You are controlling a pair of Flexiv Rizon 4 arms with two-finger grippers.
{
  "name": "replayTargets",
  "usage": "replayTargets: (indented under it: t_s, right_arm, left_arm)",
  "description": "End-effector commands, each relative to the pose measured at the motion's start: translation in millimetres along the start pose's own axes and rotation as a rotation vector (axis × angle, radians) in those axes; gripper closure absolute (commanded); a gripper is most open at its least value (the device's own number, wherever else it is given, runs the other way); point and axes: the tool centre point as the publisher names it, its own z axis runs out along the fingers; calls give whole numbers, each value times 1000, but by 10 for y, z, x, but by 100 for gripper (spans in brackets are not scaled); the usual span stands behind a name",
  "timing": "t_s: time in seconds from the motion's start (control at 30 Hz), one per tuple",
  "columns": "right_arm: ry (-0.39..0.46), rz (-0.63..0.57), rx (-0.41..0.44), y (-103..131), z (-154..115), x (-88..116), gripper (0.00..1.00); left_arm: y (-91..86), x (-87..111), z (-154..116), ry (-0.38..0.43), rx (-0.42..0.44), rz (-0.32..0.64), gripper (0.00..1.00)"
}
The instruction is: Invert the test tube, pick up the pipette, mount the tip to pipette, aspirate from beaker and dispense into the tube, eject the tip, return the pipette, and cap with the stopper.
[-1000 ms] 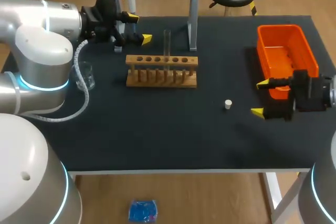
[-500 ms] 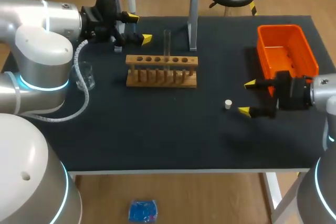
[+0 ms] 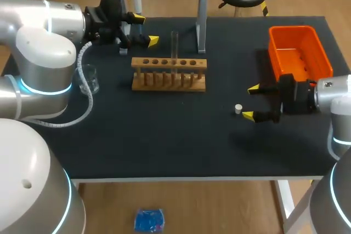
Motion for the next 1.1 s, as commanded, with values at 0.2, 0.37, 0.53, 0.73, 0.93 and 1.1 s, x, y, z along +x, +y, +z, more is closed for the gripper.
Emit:
replayTargets:
  t_s: [0.2,0.37,0.53,0.73,0.93,1.1]
  right_arm:
    - [13,1,-9,-75,220,-56,0]
    - [25,20,5,-122,306,-91,0]
    - [32,31,17,-162,358,-94,11]
    - [34,37,25,-187,382,-106,23]
    - [34,41,30,-191,395,-109,25]
    - [36,38,33,-194,430,-110,31]
  left_arm:
    - [-1,-4,-2,1,-1,-1,0]
    - [-1,-4,-2,1,-1,-1,0]
    - [-1,-4,-2,1,-1,-1,0]
    - [-1,-4,-2,1,-1,-1,0]
    - [-1,-4,-2,1,-1,-1,0]
    - [-1,-4,-2,1,-1,-1,0]
